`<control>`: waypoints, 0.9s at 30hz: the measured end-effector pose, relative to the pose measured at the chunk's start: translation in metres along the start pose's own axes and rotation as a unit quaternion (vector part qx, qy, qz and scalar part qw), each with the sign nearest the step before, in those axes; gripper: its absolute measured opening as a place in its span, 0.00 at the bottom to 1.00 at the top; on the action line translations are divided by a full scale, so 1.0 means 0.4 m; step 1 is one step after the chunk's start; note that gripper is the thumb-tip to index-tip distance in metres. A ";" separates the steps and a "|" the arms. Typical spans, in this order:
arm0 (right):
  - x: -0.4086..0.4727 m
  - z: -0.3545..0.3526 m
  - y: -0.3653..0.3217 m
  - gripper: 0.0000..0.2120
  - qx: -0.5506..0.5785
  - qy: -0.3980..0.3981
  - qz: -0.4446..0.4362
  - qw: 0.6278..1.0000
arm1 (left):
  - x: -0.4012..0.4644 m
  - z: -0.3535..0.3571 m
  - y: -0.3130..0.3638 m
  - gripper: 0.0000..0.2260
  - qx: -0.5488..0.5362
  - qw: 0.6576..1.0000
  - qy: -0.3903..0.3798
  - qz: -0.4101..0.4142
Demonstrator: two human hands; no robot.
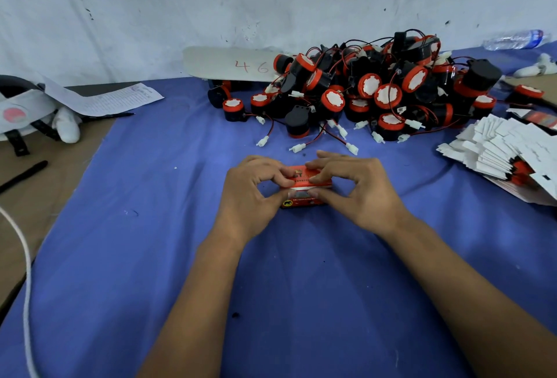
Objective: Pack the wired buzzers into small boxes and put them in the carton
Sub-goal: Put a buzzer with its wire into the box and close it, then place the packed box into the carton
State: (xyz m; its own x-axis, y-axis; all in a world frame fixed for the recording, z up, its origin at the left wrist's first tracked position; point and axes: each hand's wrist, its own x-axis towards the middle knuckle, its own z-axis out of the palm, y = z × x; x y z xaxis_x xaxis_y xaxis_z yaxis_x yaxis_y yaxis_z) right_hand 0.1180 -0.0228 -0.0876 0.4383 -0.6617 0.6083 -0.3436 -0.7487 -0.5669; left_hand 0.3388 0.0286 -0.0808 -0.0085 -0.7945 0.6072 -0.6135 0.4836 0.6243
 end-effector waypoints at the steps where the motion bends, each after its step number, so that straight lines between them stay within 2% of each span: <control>1: 0.002 0.004 -0.003 0.09 -0.007 0.000 -0.014 1.000 | -0.001 0.003 0.000 0.10 0.004 1.000 0.005 0.009; 5: 0.003 0.028 -0.011 0.11 -0.027 0.002 -0.080 0.996 | -0.009 0.015 0.008 0.06 0.005 1.000 0.015 0.027; 10: -0.004 0.032 -0.016 0.09 -0.098 0.026 -0.101 0.990 | -0.014 0.020 0.008 0.06 0.039 0.998 0.023 0.043; 19: -0.004 0.028 -0.022 0.07 -0.075 0.037 -0.081 0.993 | -0.020 0.029 0.012 0.06 0.065 0.994 0.026 0.080; 23: -0.003 0.024 -0.025 0.08 -0.037 0.020 -0.092 0.995 | -0.024 0.030 0.006 0.06 0.038 0.998 0.016 0.049; 27: -0.010 0.024 -0.024 0.09 -0.063 -0.001 -0.083 0.995 | -0.028 0.032 0.003 0.06 0.042 0.998 0.014 0.049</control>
State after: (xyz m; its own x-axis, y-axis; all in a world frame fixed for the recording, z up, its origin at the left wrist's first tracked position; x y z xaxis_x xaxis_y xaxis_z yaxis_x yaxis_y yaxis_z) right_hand 0.1274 -0.0125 -0.0897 0.4994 -0.5288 0.6863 -0.3671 -0.8466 -0.3852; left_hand 0.3281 0.0332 -0.0931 -0.0501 -0.7344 0.6768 -0.6743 0.5248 0.5195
